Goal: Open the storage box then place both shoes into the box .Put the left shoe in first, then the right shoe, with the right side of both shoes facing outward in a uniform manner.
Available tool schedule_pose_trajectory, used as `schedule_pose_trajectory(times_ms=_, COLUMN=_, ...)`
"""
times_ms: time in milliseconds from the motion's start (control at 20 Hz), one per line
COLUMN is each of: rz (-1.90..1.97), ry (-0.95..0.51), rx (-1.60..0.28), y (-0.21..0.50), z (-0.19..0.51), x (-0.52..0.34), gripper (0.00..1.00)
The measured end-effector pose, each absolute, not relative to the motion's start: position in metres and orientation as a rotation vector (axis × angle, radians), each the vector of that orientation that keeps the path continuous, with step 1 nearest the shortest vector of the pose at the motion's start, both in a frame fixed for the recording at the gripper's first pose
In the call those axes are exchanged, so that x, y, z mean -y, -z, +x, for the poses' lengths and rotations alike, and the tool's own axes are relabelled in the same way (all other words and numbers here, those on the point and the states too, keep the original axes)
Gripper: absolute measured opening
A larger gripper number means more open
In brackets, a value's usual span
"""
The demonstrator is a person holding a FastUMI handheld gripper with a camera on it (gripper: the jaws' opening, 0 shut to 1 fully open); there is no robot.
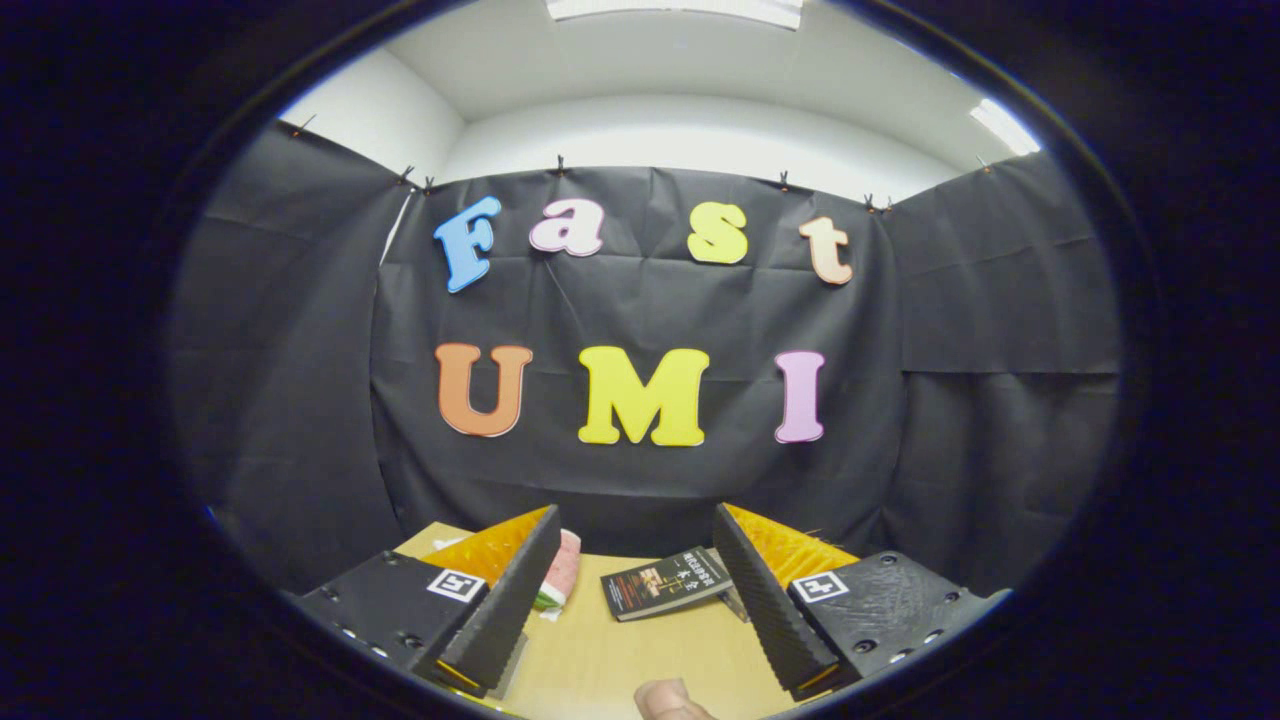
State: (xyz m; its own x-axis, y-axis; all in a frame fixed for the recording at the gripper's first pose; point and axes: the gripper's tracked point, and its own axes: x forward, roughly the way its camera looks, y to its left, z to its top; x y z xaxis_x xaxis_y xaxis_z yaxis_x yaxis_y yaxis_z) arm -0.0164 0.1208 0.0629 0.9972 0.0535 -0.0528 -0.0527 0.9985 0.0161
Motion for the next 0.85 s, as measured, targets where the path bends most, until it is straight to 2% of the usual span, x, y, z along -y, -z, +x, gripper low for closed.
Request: schedule_pose_trajectory(times_ms=850, rz=0.040, ry=-0.062, rx=-0.104, y=-0.055, z=-0.015, x=-0.137, gripper=0.96)
